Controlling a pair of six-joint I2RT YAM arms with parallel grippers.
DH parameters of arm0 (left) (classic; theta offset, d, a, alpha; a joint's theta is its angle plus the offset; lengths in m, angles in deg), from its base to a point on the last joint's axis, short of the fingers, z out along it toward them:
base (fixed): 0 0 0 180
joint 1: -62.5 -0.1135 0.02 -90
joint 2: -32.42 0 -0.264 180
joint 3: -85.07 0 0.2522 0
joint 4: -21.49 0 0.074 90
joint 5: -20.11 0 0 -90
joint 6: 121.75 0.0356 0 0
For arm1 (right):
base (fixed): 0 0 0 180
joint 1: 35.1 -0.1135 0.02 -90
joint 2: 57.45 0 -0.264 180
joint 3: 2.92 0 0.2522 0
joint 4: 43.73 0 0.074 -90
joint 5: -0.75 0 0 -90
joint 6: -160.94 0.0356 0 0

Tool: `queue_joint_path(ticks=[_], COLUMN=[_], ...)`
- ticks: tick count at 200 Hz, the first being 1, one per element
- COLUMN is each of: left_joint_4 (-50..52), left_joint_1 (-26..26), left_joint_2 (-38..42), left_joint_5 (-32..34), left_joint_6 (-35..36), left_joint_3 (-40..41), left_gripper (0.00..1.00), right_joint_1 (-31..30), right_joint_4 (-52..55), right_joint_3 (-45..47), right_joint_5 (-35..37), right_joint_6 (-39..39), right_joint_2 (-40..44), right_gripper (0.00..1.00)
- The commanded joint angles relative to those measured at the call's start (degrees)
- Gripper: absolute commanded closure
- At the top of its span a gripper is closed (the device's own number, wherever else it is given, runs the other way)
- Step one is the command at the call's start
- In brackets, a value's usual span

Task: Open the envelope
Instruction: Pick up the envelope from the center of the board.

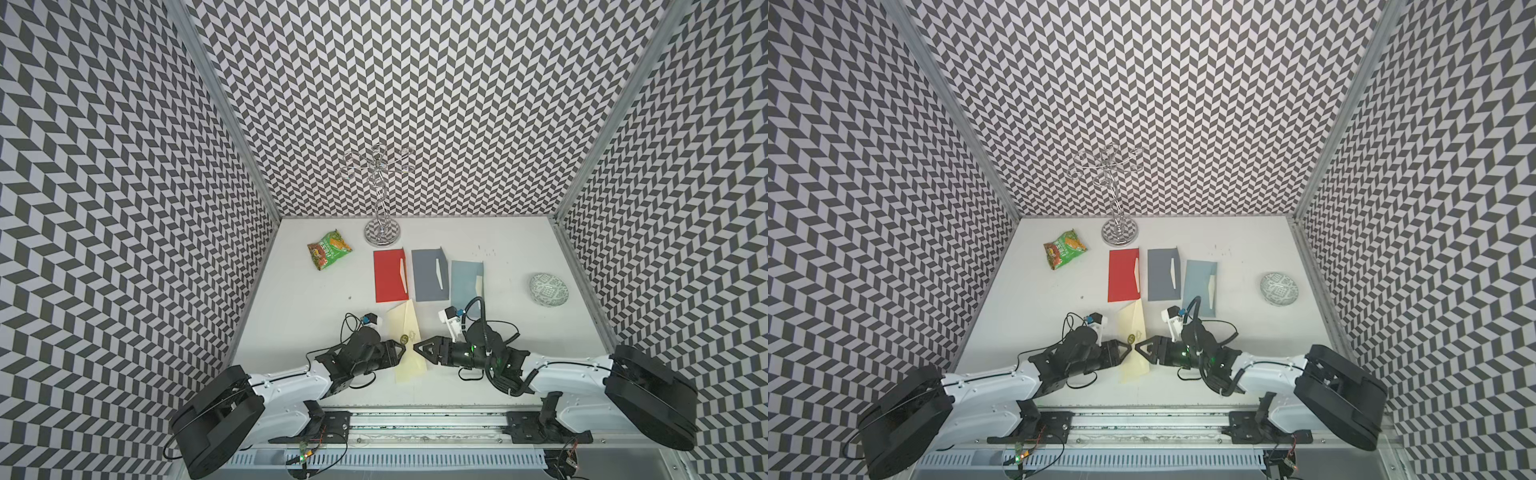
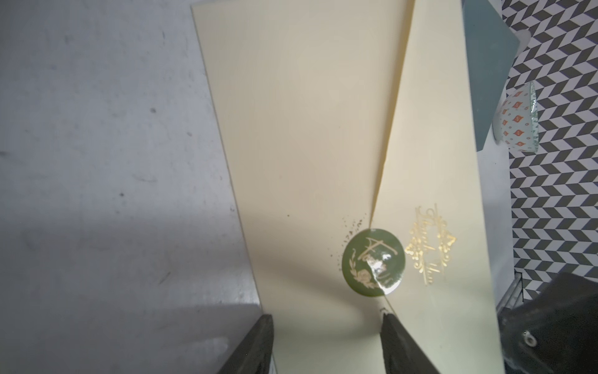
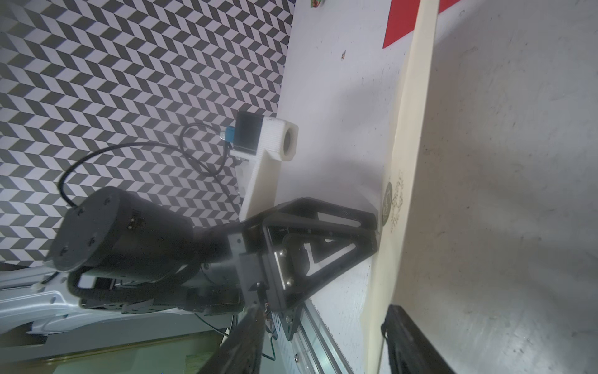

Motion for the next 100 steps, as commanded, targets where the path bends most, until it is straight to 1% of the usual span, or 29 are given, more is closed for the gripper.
queue_joint_path(ticks=[1, 72, 100], left_joint_4=[3.27, 2.34, 2.25], left_joint_1=[0.67, 0.65, 0.65], left_joint_2=[-1.43, -1.81, -1.81], left_joint_5=[-2.84, -2.85, -2.76], left_joint_6=[-0.21, 0.01, -0.11], left_joint_3=[2.03, 1.99, 2.07], left_gripper=[0.44, 0.45, 0.45], right_joint_1=[0.43, 0.65, 0.67], right_joint_4=[-3.69, -0.72, -1.13], right_joint_3=[-0.96, -2.21, -2.75], right_joint_5=[-0.29, 1.66, 0.54], right_joint_6=[0.3, -3.14, -4.01], right_joint_2=[-1.64, -0.61, -1.62], right_gripper=[0.39, 0.4, 0.4])
